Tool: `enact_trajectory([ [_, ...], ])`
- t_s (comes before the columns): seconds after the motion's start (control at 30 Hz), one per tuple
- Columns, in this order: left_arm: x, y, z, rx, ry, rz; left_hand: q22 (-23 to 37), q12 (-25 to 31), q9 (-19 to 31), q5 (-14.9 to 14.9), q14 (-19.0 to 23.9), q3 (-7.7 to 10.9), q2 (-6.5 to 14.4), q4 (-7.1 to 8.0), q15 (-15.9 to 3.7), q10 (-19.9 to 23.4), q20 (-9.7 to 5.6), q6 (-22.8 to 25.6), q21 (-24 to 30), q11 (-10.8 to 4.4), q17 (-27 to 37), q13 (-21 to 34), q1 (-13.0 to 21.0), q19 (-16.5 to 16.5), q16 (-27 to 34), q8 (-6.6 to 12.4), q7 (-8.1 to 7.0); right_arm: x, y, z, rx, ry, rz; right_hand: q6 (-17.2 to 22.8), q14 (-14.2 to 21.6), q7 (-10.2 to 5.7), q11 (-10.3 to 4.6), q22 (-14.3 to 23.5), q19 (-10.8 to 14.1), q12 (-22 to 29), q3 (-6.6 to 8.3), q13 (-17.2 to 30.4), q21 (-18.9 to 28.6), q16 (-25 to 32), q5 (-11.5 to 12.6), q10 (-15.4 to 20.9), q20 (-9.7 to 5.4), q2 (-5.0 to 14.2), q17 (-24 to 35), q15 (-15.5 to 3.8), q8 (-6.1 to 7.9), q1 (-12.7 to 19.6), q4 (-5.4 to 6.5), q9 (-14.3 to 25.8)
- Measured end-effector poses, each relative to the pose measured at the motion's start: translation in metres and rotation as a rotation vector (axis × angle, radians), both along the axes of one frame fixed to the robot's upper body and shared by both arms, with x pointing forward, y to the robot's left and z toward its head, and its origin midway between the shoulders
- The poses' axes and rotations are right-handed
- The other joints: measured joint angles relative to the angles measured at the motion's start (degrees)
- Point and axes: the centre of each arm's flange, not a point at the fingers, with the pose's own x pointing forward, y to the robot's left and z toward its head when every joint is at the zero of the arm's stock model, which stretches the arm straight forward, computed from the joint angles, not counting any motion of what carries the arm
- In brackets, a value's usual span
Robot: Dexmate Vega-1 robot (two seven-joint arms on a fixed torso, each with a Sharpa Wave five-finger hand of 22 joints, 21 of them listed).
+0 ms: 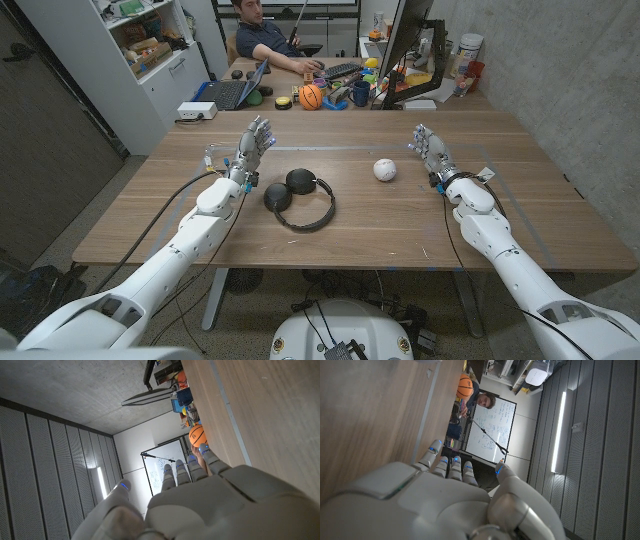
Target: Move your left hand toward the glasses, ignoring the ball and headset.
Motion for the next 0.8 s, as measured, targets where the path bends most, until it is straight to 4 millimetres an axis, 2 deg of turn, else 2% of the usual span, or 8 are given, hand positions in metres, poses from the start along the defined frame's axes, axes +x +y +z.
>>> enact_trajectory([
  [0.1, -0.007, 0.0, 0.003, 0.02, -0.021, 0.037, 0.0, 0.0, 0.0, 0.22, -0.7, -0.73, -1.07, -0.54, -0.22, -0.35, 0.06, -0.73, -0.58, -0.35, 0.0, 0.0, 0.35, -0.05, 0.0, 0.0, -1.78, 0.002, 0.0, -0.002, -0.002, 0.005, 0.004, 0.0, 0.0, 0.0, 0.0, 0.0, 0.0, 0.0, -0.2, 0.0, 0.0, 0.0, 0.0, 0.0, 0.0, 0.0, 0.0, 0.0, 0.0, 0.0, 0.2, 0.0],
  [0.17, -0.01, 0.0, 0.004, 0.029, -0.032, 0.059, 0.0, 0.0, 0.0, 0.45, -1.1, -0.95, -1.4, -0.78, 0.12, -0.84, 0.67, -1.04, -0.97, -0.22, 0.0, 0.0, 0.68, -0.45, 0.0, 0.0, -3.41, 0.003, 0.001, -0.002, -0.002, 0.007, 0.006, 0.0, 0.0, 0.0, 0.0, 0.0, 0.0, 0.0, -0.26, 0.0, 0.0, 0.0, 0.0, 0.0, 0.0, -0.02, 0.0, 0.0, 0.0, -0.03, 0.26, 0.0],
  [0.23, -0.015, 0.001, 0.008, 0.042, -0.052, 0.091, 0.0, 0.0, 0.0, 0.69, -1.56, -1.25, -1.79, -1.09, 0.62, -1.35, 1.91, -1.2, -1.27, -0.74, 0.0, 0.0, 1.07, -0.62, 0.0, 0.0, -4.52, 0.004, 0.001, -0.002, -0.003, 0.007, 0.008, 0.0, 0.0, 0.0, 0.0, 0.0, 0.0, 0.0, -0.5, 0.0, -0.24, 0.0, 0.0, 0.0, 0.0, -0.32, 0.0, 0.0, 0.0, -0.33, 0.5, 0.0],
  [0.37, -0.025, 0.002, 0.015, 0.076, -0.079, 0.16, 0.0, 0.0, 0.0, 1.07, -1.8, -1.49, -2.01, -1.33, 1.24, -1.56, 3.07, -0.98, -1.66, -0.95, 0.07, 0.0, 1.29, -1.02, 0.0, 0.23, -5.08, 0.006, 0.002, -0.002, -0.004, 0.008, 0.013, 0.0, 0.0, 0.0, 0.0, 0.0, 0.0, 0.0, -0.66, 0.0, -0.27, 0.0, 0.0, 0.0, 0.0, -0.69, 0.13, 0.0, 0.0, -0.71, 0.65, -0.01],
  [0.67, -0.046, 0.002, 0.03, 0.164, -0.132, 0.355, -0.01, -0.01, -0.01, 1.29, -2.26, -1.67, -1.93, -1.54, 1.71, -1.93, 3.18, -0.44, -2.09, -1.33, 0.27, 0.07, 1.81, -1.13, 0.0, 0.62, -5.17, 0.01, 0.003, -0.004, -0.001, 0.012, 0.02, 0.0, 0.0, 0.0, 0.0, -0.01, 0.0, 0.0, -0.9, -0.01, -0.5, 0.0, 0.0, -0.01, 0.0, -0.91, 0.27, 0.0, 0.0, -0.93, 0.89, -0.01],
  [0.8, -0.056, 0.001, 0.037, 0.207, -0.156, 0.446, 0.23, -0.01, 0.28, 1.72, -3.01, -0.7, -1.09, -2.57, 1.84, -2.29, 4.26, 0.82, -3.63, -1.69, 0.27, 0.27, 3.65, -3.54, 0.0, 1.07, -5.33, 0.011, 0.003, -0.005, 0.002, 0.013, 0.023, 0.0, 0.0, 0.0, 0.0, -0.01, 0.01, 0.0, -0.9, -0.01, -0.49, 0.0, 0.0, -0.01, 0.0, -0.91, 0.27, 0.0, 0.0, -0.94, 0.89, -0.01],
])
